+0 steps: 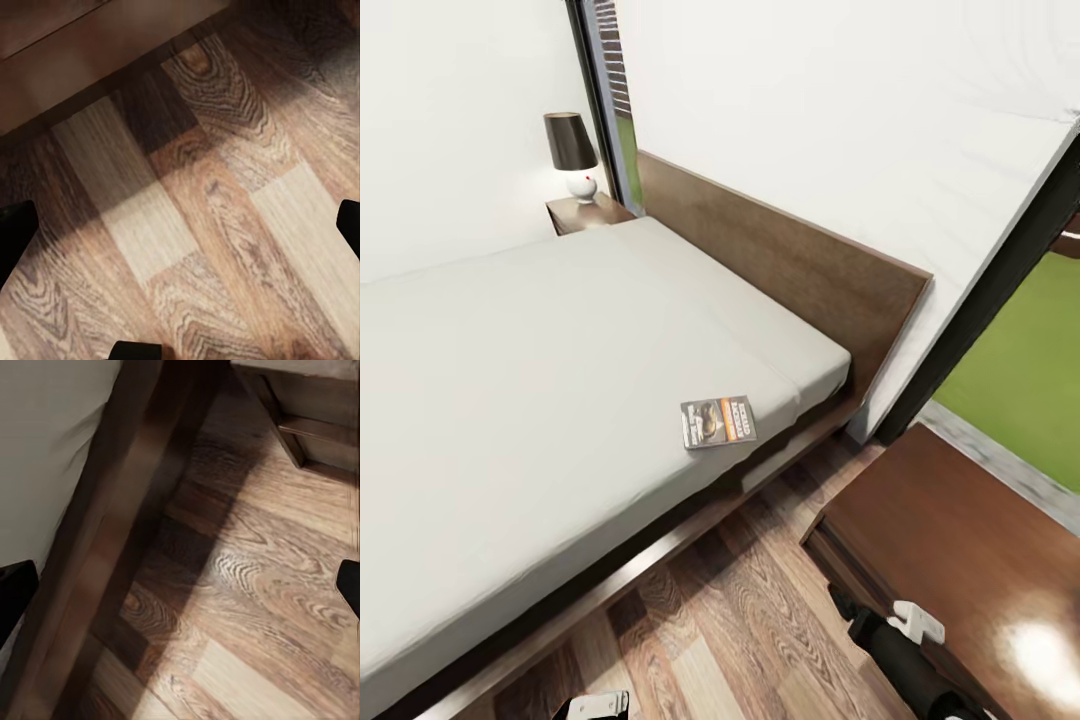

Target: In the bedroom, move the book from the bed onto either nightstand, and place the two sandals side by side next to the bed.

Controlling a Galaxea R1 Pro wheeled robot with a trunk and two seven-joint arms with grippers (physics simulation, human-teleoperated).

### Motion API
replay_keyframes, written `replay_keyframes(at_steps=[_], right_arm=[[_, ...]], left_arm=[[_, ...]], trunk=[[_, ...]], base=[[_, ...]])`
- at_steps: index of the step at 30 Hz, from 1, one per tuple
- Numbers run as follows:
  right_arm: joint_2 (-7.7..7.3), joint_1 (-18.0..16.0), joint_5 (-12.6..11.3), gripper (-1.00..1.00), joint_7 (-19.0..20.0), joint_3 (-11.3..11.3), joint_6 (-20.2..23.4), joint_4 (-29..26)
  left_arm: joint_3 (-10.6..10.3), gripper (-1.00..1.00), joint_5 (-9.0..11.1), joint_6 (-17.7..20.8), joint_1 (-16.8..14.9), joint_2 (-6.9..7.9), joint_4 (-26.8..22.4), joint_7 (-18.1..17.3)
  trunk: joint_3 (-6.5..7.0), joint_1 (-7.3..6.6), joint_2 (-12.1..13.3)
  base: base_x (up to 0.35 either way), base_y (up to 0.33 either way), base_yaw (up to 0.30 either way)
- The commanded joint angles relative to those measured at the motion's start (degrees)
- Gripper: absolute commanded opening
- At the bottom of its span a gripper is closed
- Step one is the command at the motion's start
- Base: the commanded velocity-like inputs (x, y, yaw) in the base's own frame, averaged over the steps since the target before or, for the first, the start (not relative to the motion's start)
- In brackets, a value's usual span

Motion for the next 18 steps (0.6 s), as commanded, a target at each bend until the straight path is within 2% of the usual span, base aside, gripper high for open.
replay_keyframes(at_steps=[1, 3, 7, 9, 18], right_arm=[[0.07, 0.00, -0.97, 1.00, 0.16, -1.04, 0.49, -0.07], [0.06, -0.01, -2.62, 1.00, 0.06, -2.76, 0.70, -0.08], [-0.10, -0.03, -6.44, 1.00, -0.35, -5.58, 0.96, 0.10], [-0.22, -0.01, -9.68, 1.00, -1.62, -7.14, 1.07, 0.33], [-0.90, 0.00, -12.44, 1.00, -1.98, -8.04, 1.11, 0.18]], left_arm=[[-0.47, 1.00, 0.35, -0.24, -0.06, 0.06, 0.04, 0.48], [-0.46, 1.00, 0.33, -0.25, -0.06, 0.05, 0.04, 0.48], [-0.44, 1.00, 0.34, -0.25, -0.06, 0.05, 0.03, 0.47], [-0.46, 1.00, 0.34, -0.31, -0.06, 0.05, 0.03, 0.64], [-0.47, 1.00, 0.27, -0.41, -0.06, 0.05, -0.11, 0.80]], trunk=[[0.07, 0.00, -0.01], [0.26, 0.00, -0.01], [-0.08, 0.88, -1.62], [-0.25, 1.32, -2.42], [-1.01, 3.29, -6.03]], base=[[0.000, 0.000, 0.000], [0.000, 0.000, 0.000], [0.000, 0.000, 0.000], [0.000, 0.000, 0.000], [0.000, 0.000, 0.000]])
